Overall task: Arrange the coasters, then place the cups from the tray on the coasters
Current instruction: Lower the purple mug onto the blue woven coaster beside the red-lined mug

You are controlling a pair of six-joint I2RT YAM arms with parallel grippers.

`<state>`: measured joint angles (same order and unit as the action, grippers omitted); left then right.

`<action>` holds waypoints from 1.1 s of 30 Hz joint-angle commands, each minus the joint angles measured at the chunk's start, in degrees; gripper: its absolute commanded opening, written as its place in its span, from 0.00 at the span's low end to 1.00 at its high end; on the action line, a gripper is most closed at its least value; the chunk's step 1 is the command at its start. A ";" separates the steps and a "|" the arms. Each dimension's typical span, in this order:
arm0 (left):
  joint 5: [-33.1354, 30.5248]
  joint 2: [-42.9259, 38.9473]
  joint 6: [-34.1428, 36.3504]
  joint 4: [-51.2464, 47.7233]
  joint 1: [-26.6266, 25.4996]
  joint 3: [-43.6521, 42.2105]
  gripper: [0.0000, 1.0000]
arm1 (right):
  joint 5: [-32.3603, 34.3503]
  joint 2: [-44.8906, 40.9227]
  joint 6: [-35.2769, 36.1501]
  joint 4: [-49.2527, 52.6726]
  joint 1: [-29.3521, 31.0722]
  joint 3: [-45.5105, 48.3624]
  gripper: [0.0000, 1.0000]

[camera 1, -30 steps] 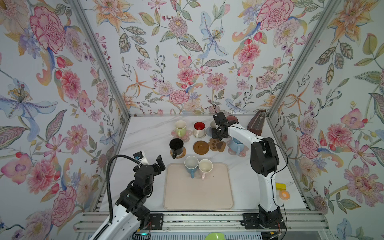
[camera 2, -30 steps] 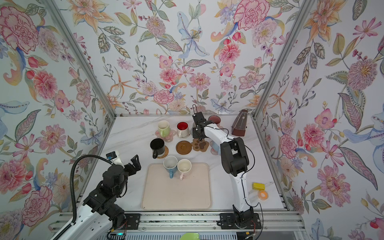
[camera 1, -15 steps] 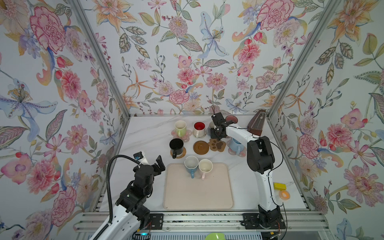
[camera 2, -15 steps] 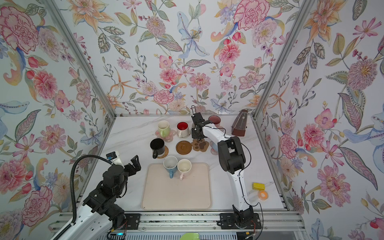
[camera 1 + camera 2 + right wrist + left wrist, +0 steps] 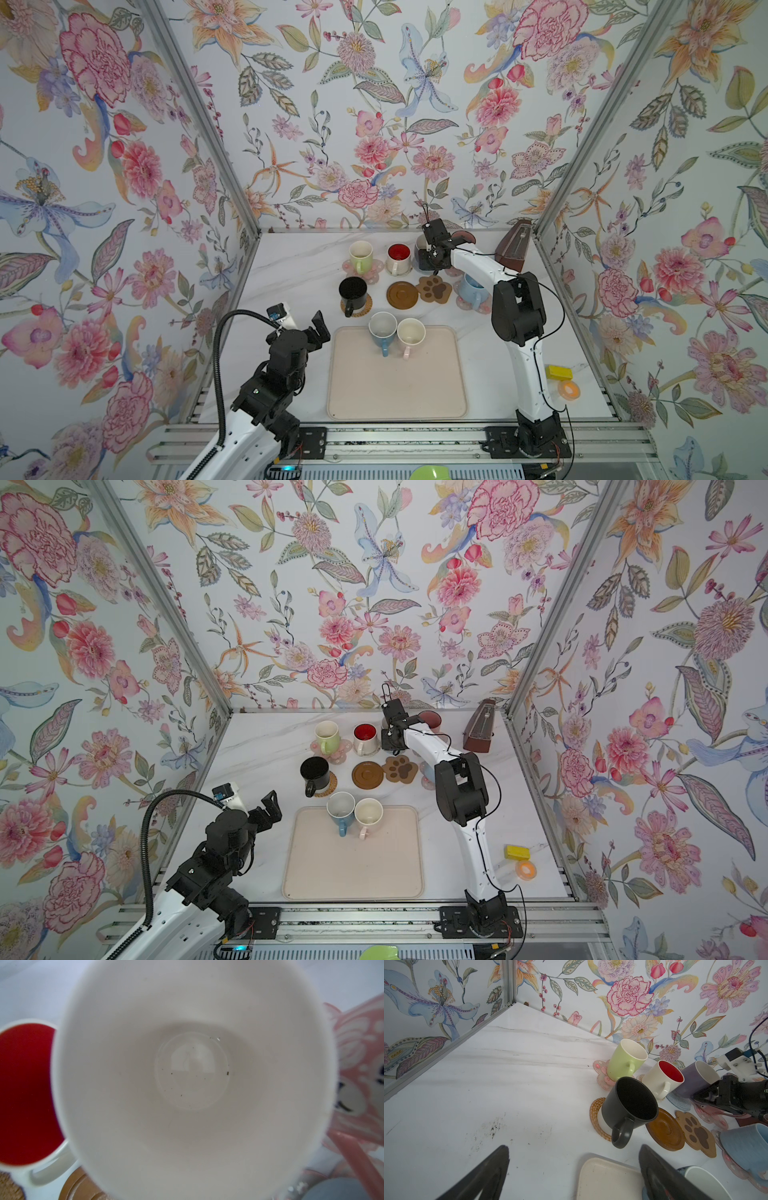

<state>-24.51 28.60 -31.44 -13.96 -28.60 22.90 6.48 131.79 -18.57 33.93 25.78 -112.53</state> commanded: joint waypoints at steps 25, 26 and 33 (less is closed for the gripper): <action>-1.68 0.05 -0.47 -0.84 0.73 1.22 0.99 | 2.66 2.49 1.42 -1.13 -0.16 -2.43 0.00; -1.63 0.08 -0.46 -0.82 0.75 1.23 0.99 | 2.70 2.58 1.43 -1.16 -0.20 -2.27 0.00; -1.68 -0.21 -0.55 -1.19 0.77 1.33 0.99 | 1.89 2.70 1.38 -1.14 -0.23 -2.25 0.00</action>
<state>-24.73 28.82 -31.44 -13.96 -28.49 22.90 7.49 133.32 -18.13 34.50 25.78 -112.92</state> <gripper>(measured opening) 0.989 0.154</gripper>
